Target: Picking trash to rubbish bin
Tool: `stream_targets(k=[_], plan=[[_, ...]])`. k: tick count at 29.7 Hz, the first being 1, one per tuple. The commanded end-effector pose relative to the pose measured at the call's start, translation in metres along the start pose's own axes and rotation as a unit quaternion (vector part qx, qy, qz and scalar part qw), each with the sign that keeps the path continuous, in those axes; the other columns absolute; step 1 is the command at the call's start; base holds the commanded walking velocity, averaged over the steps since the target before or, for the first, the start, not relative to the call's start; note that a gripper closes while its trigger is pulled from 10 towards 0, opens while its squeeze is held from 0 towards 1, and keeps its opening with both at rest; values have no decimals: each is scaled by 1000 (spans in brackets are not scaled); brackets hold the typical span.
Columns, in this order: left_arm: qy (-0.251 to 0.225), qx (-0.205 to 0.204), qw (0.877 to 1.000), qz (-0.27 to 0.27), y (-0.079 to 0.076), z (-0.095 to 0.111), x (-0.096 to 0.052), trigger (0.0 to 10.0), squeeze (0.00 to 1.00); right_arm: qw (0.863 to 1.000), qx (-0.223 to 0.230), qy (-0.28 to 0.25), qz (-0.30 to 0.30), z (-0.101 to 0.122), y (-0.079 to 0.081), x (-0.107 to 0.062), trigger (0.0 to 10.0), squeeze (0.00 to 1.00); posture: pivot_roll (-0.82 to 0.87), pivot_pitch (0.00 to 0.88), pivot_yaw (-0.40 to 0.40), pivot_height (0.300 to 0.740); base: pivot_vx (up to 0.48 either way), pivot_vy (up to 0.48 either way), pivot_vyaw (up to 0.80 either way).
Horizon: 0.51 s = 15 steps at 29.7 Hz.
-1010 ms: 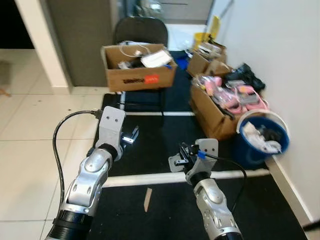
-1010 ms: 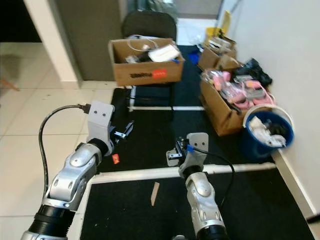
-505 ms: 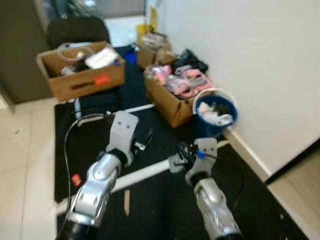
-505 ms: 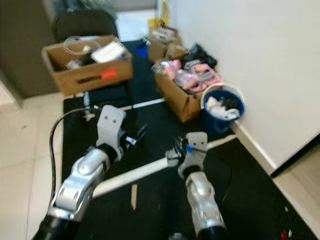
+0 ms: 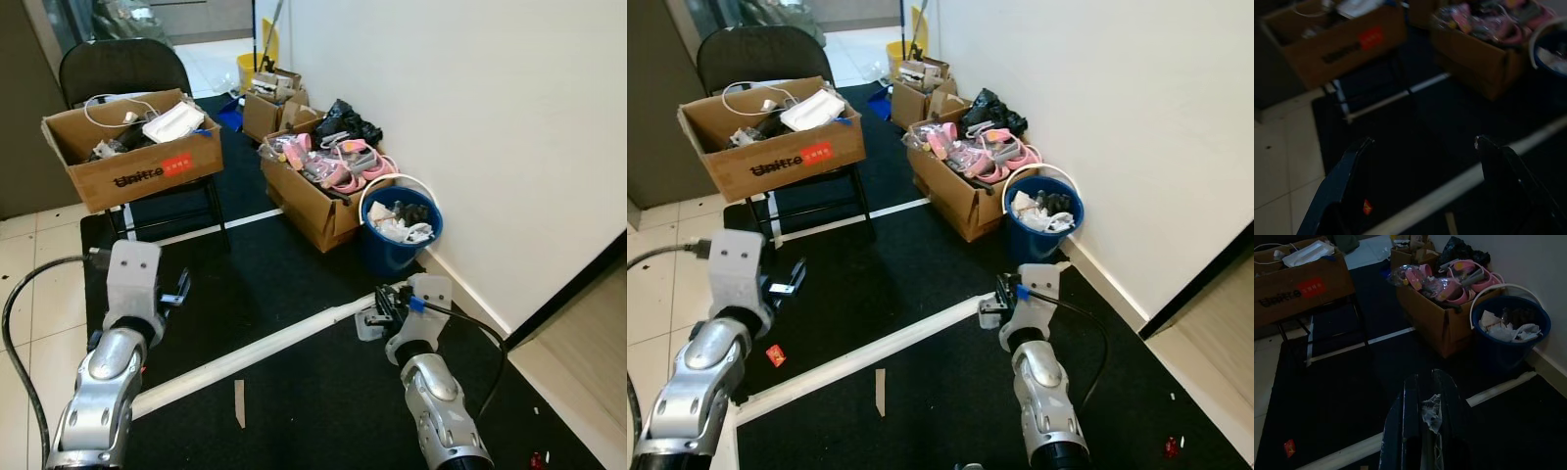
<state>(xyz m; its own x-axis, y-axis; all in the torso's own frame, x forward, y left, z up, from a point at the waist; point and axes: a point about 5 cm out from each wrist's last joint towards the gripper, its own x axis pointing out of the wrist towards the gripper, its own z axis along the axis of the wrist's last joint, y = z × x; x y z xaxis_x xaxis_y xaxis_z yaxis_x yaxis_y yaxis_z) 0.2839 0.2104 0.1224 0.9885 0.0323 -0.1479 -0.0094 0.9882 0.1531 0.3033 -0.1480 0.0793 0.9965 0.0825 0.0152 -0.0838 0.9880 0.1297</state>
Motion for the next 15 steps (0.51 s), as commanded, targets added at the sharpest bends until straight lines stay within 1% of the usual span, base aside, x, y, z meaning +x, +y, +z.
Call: stream_targets(k=[1, 2, 3, 5, 7, 8, 9, 10, 11, 13, 14, 15], plan=[[18, 2, 1000, -12, -5, -8, -2, 10000, 0, 1000, -3, 7, -5, -4, -3, -2, 10000, 0, 31, 109, -10, 740, 0, 0, 0], [10, -8, 1000, -16, -9, -8, -1, 10000, 0, 1000, -2, 7, -6, -5, -3, -2, 10000, 0, 31, 109, -10, 740, 0, 0, 0], [10, -8, 1000, -16, -9, -8, -1, 10000, 0, 1000, -2, 7, -6, -5, -3, -2, 10000, 0, 31, 109, -10, 740, 0, 0, 0], [-6, -34, 999, -20, -16, -9, 1, 10000, 0, 1000, 6, 2, -2, -4, -2, -2, 10000, 0, 34, 105, -11, 740, 0, 0, 0], [-13, -51, 998, -37, -26, -14, 3, 10000, 0, 1000, 16, -10, 11, -2, 3, -1, 10000, 0, 31, 110, -15, 740, 0, 0, 0], [-14, -50, 998, -48, -32, -15, 4, 10000, 0, 1000, 18, -11, 16, -1, 6, 0, 10000, 0, 32, 112, -16, 740, 0, 0, 0], [-14, -50, 998, -48, -32, -15, 4, 10000, 0, 1000, 18, -11, 16, -1, 6, 0, 10000, 0, 32, 112, -16, 740, 0, 0, 0], [-12, -44, 997, -66, -41, -18, 6, 10000, 0, 1000, 18, -11, 23, -2, 9, 1, 10000, 0, 31, 112, -15, 740, 0, 0, 0], [-12, -44, 997, -66, -41, -18, 6, 10000, 0, 1000, 18, -11, 23, -2, 9, 1, 10000, 0, 31, 112, -15, 740, 0, 0, 0], [-11, -28, 995, -94, -56, -20, 8, 10000, 0, 999, 12, -6, 40, -4, 17, 2, 10000, 0, 23, 114, -9, 740, 0, 0, 0], [-11, -28, 995, -94, -56, -20, 8, 10000, 0, 999, 12, -6, 40, -4, 17, 2, 10000, 0, 23, 114, -9, 740, 0, 0, 0], [-8, -27, 995, -101, -61, -21, 9, 10000, 0, 999, 7, -2, 49, -6, 21, 2, 10000, 0, 23, 114, -9, 740, 0, 0, 0]])
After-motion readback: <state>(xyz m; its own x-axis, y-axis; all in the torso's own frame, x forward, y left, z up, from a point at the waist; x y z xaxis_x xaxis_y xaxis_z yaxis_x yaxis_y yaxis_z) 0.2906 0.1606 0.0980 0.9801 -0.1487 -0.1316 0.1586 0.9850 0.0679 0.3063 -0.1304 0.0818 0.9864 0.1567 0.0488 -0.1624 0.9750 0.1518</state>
